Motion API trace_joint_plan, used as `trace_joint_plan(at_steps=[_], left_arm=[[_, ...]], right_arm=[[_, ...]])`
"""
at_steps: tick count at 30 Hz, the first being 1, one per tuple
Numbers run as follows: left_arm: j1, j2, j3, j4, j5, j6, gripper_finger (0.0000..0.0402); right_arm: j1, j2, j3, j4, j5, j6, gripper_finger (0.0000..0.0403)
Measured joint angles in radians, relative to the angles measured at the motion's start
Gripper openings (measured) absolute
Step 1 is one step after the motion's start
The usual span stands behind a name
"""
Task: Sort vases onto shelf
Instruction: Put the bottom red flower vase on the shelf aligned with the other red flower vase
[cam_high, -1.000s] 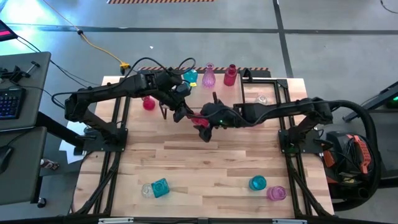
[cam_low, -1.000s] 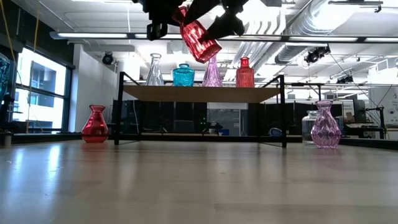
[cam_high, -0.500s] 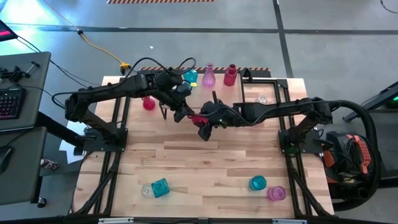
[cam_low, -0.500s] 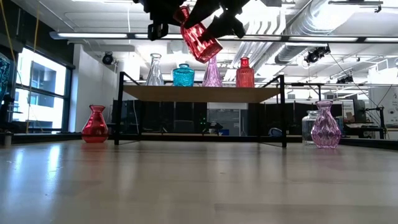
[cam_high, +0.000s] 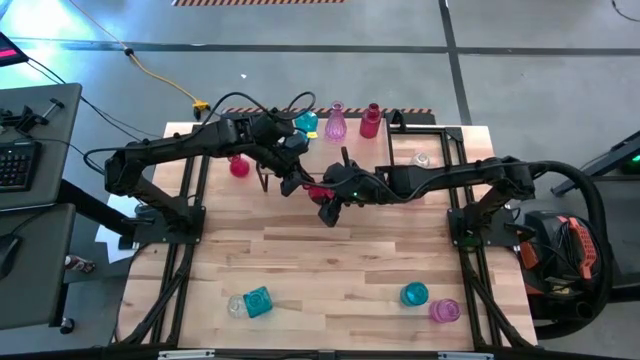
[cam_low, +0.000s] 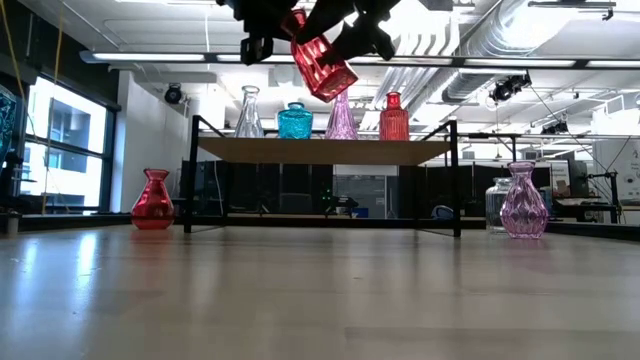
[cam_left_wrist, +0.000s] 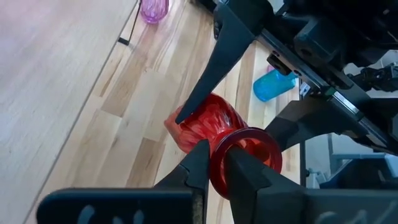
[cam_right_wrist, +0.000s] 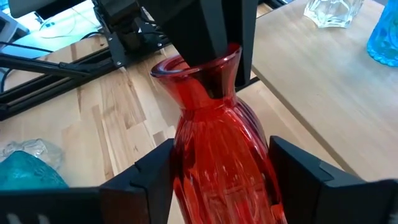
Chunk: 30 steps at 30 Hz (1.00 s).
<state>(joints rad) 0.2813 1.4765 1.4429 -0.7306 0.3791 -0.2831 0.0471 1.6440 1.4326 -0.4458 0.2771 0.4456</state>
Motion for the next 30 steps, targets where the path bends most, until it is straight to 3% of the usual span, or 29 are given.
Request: trace_joint_plan(at_steps=[14, 22, 30], left_arm=[[0.0, -0.002, 0.001, 0.011, -0.003, 0.03, 0.01], [0.023, -0.032, 0.001, 0.006, 0.001, 0.024, 0.0107], [0.035, -0.097, 0.003, 0.048, 0.001, 0.024, 0.0106]], right_arm=[[-0.001, 0.0, -0.002, -0.033, -0.012, 0.065, 0.0196], [0.007, -0.026, -0.002, -0.074, -0.014, 0.1, 0.0196], [0.021, -0.117, -0.002, -0.169, 0.108, 0.102, 0.0196]])
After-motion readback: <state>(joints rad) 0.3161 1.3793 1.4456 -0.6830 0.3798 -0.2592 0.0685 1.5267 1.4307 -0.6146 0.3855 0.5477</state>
